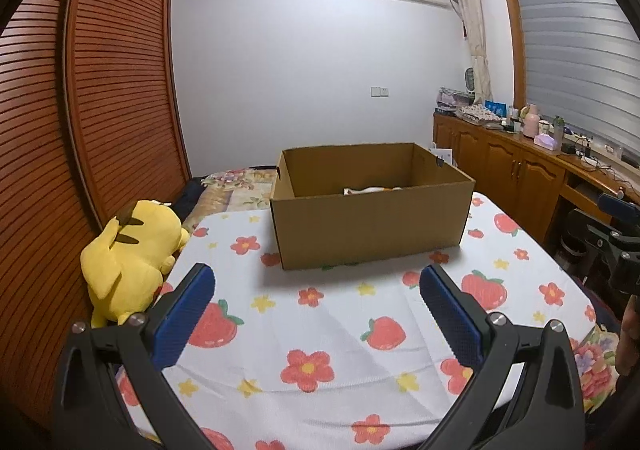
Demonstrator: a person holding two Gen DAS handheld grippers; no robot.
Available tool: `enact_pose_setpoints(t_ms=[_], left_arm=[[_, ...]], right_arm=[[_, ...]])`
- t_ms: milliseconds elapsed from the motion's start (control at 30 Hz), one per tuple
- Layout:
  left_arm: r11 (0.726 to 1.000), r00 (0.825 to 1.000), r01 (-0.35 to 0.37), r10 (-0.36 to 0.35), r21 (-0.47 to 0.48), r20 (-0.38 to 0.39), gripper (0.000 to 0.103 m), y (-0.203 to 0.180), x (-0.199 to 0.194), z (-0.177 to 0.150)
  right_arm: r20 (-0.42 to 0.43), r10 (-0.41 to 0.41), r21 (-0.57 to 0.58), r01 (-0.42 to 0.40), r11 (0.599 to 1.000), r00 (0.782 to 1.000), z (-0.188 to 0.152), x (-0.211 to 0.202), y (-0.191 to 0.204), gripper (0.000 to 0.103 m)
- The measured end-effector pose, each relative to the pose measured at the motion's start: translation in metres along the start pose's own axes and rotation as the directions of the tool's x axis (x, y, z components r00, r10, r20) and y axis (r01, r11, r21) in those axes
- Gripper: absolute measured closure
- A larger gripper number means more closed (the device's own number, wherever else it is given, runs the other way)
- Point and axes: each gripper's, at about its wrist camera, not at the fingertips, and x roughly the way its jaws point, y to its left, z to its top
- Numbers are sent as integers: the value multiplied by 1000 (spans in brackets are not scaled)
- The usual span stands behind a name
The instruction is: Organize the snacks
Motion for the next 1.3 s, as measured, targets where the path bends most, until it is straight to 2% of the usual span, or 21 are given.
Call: enact_pose_setpoints(t_ms=[300, 1300], left_arm=[[1000, 1000, -6, 5, -17, -21, 0, 4, 8, -8], [1000, 1000, -7, 7, -21, -15, 0, 4, 6, -9]], right_arm=[[-28, 5, 5, -5, 1000, 1000, -14, 9, 3, 0], [-22, -5, 11, 5, 1000, 1000, -14, 6, 0, 0]])
